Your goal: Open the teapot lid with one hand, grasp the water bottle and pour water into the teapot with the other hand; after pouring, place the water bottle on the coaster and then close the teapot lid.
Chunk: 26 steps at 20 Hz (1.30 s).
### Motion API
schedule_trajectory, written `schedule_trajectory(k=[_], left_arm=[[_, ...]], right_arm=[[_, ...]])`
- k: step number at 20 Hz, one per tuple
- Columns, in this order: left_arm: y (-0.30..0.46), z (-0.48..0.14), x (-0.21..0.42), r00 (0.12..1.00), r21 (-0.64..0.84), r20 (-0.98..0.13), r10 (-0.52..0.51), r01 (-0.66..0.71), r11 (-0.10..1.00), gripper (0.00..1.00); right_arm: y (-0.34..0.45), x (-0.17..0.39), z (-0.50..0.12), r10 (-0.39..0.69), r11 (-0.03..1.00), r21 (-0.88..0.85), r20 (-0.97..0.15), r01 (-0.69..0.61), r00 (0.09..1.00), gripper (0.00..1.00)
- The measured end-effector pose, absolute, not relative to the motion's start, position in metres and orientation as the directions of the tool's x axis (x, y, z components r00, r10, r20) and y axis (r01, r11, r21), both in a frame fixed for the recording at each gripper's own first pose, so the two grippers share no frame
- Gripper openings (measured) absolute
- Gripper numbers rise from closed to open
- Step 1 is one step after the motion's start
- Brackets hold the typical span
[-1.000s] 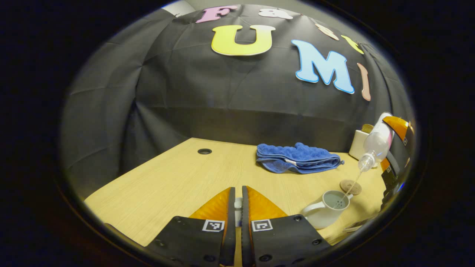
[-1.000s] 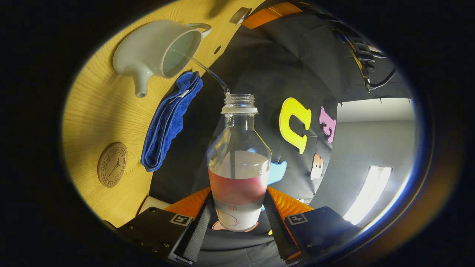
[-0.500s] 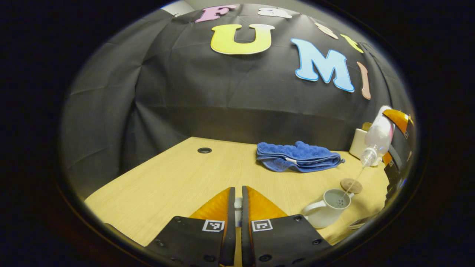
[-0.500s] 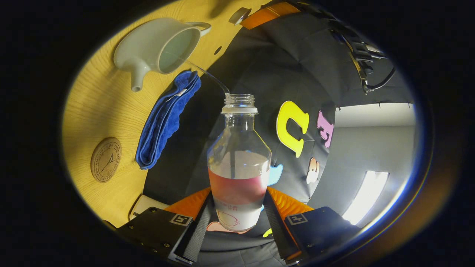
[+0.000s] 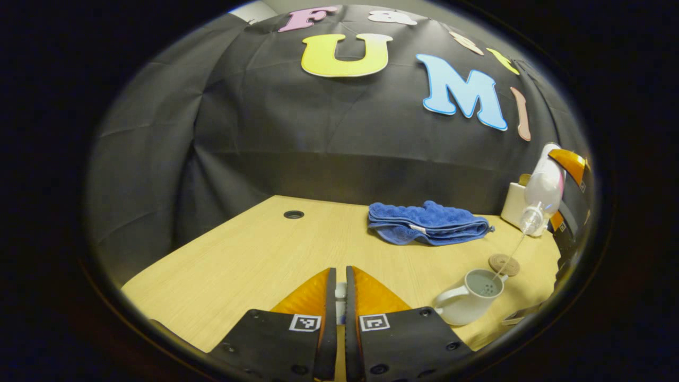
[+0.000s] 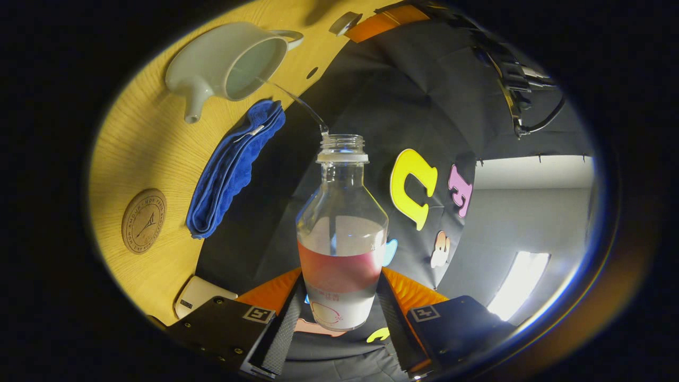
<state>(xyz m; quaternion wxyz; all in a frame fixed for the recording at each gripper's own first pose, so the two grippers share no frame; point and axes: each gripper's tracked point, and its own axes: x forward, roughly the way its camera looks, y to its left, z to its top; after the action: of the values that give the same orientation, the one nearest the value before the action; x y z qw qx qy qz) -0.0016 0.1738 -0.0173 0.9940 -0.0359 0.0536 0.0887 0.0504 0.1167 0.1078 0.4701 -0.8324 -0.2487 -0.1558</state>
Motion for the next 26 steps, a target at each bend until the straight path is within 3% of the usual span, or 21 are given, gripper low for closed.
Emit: schedule_trajectory(k=[26], left_arm=[[0.17,-0.017,-0.001,0.981,-0.076,-0.111,0.158,-0.167,0.983,0.13]], right_arm=[[0.141,0.048,0.109,0.377,-0.51,-0.622,0.459,0.594,0.804,0.77]])
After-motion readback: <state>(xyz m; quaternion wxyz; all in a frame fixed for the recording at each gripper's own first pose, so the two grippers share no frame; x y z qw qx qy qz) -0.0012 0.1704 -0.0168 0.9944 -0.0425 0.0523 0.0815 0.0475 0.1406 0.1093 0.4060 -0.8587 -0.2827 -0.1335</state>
